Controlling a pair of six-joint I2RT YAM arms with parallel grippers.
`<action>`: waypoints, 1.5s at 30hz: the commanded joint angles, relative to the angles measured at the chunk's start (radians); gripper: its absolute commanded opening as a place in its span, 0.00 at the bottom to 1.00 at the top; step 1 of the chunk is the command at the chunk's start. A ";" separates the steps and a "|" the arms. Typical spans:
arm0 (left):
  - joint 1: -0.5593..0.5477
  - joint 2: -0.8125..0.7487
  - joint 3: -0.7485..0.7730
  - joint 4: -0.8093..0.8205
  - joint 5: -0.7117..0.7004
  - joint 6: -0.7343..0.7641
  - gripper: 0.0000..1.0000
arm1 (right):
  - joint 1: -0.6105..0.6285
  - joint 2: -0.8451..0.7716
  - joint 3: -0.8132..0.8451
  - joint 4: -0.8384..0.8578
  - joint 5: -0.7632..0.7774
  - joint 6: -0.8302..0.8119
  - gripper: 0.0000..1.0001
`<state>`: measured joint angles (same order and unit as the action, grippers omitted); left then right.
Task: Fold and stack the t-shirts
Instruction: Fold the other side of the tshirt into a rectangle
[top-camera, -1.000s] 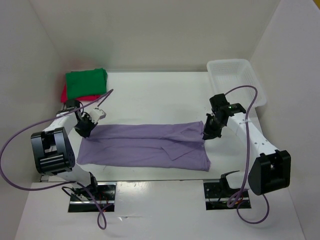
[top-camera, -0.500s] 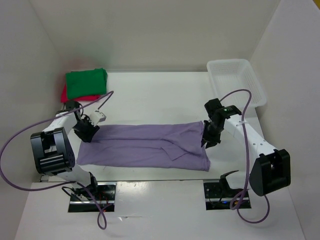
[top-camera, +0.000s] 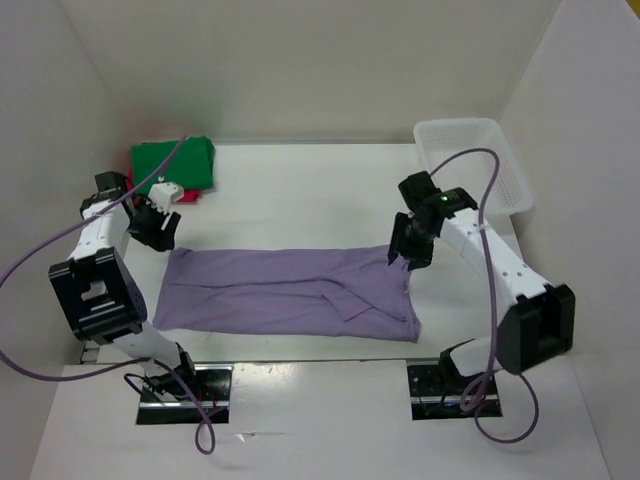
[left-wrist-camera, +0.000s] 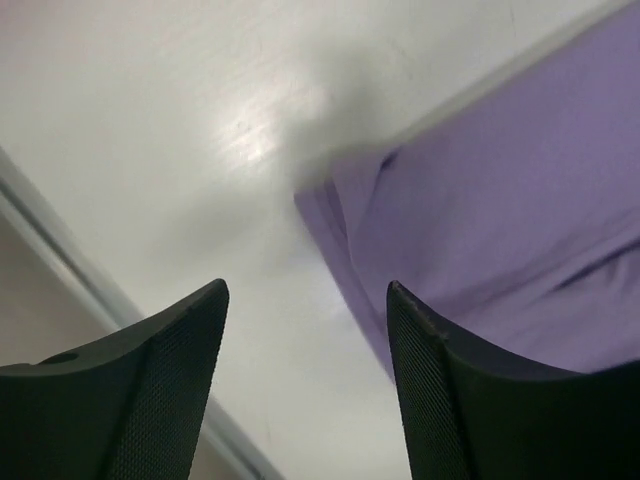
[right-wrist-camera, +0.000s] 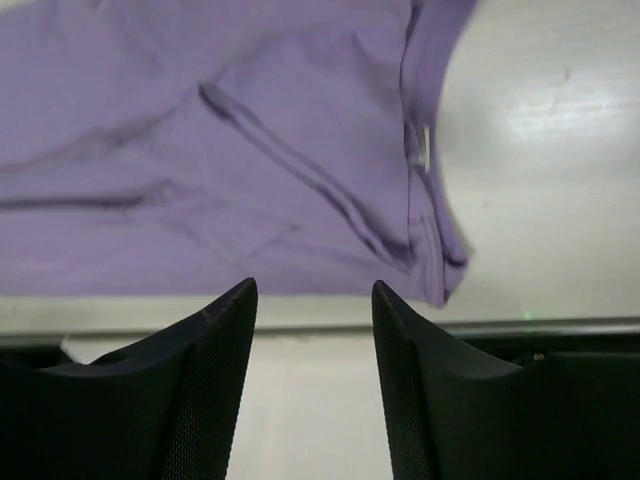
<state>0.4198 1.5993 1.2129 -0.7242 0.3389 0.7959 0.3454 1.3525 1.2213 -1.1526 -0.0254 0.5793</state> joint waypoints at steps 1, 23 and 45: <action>-0.050 0.089 0.028 0.052 0.092 -0.121 0.73 | 0.015 0.156 0.061 0.155 0.102 0.013 0.56; -0.116 0.251 -0.035 0.210 -0.095 -0.231 0.20 | -0.138 0.605 0.126 0.410 0.174 -0.012 0.25; -0.029 0.251 0.036 0.181 -0.067 -0.339 0.39 | -0.152 0.602 0.178 0.421 0.246 -0.055 0.54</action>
<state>0.3820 1.8442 1.2053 -0.5247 0.2455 0.4656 0.1837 1.9667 1.3643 -0.7708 0.1654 0.5495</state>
